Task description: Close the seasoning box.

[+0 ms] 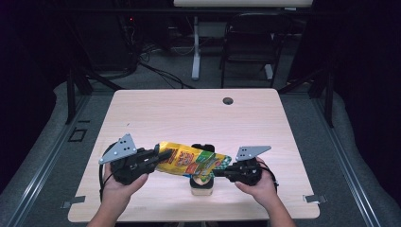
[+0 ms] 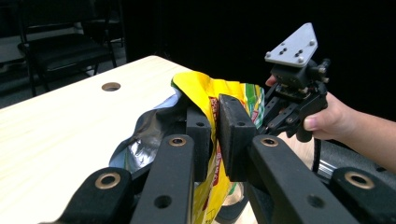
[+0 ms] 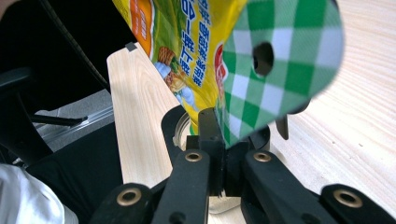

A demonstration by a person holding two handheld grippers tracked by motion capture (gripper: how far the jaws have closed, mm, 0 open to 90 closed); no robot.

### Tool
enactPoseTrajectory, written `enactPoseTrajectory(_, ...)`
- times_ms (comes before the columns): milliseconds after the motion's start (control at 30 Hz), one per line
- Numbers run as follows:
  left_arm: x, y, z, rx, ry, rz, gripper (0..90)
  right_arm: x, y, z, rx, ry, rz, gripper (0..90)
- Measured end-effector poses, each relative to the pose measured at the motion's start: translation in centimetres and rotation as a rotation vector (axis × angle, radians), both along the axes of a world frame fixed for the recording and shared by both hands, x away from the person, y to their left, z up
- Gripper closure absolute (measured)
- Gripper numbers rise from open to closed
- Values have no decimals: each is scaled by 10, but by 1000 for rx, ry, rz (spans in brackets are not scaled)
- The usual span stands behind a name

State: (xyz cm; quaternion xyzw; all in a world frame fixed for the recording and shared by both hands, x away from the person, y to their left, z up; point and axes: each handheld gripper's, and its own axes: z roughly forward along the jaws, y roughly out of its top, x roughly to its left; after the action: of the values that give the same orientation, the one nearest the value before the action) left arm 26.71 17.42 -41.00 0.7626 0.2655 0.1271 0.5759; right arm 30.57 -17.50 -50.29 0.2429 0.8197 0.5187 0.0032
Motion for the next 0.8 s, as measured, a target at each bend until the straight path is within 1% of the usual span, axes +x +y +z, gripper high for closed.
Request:
enactPoseTrajectory(67,0,2,-2,-2,3,4,828,-1,1,1,5,-6,-8,898)
enactPoseTrajectory(133,-1,5,-4,-2,6,12,824,-1,3,2,-3,-15,-22,898)
enactPoseTrajectory(167,-1,7,-5,-4,10,9,821,-2,4,3,-5,-18,-25,898)
enactPoseTrajectory(267,-2,12,-8,-16,13,15,814,-3,7,4,-5,-27,-29,898)
enactPoseTrajectory(433,-3,20,-15,-14,29,23,794,-4,12,5,-10,-37,-34,898)
enactPoseTrajectory(467,-2,21,-17,-25,31,21,792,-4,12,5,-9,-39,-38,898)
enactPoseTrajectory(533,-3,23,-19,-25,32,38,790,-4,12,6,1,-41,-44,898)
enactPoseTrajectory(567,-3,24,-20,-30,37,30,788,-4,12,6,8,-41,-45,898)
enactPoseTrajectory(600,-2,25,-20,-25,35,29,786,-4,12,6,9,-43,-45,898)
enactPoseTrajectory(633,-2,26,-21,-33,37,29,784,-5,13,6,12,-42,-46,898)
enactPoseTrajectory(733,-3,28,-23,-31,37,38,783,-5,13,6,18,-44,-50,898)
enactPoseTrajectory(767,-2,28,-23,-37,37,33,783,-5,13,6,20,-45,-50,898)
enactPoseTrajectory(800,-2,29,-24,-33,36,34,781,-5,13,6,22,-45,-50,898)
